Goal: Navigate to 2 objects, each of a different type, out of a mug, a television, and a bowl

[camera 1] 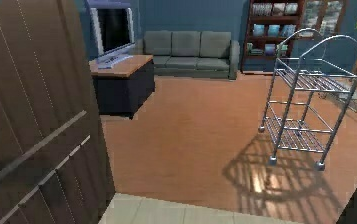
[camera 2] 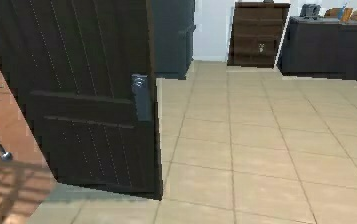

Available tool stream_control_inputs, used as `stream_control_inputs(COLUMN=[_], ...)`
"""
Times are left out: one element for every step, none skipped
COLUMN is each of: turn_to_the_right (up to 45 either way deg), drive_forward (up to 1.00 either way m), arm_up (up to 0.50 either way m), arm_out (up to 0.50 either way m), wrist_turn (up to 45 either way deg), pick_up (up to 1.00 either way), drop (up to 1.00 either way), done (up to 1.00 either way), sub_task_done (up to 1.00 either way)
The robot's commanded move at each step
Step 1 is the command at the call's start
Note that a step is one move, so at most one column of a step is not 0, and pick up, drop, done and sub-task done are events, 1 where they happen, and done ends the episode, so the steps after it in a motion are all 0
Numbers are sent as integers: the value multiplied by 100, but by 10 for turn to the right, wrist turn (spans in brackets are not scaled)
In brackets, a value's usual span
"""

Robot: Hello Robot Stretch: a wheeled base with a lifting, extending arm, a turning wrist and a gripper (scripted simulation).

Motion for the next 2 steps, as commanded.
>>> stream_control_inputs(turn_to_the_right=[0,0], drive_forward=[100,45], arm_up=[0,0], arm_out=[0,0], wrist_turn=[0,0], pick_up=[0,0], drop=[0,0], done=[0,0], sub_task_done=[0,0])
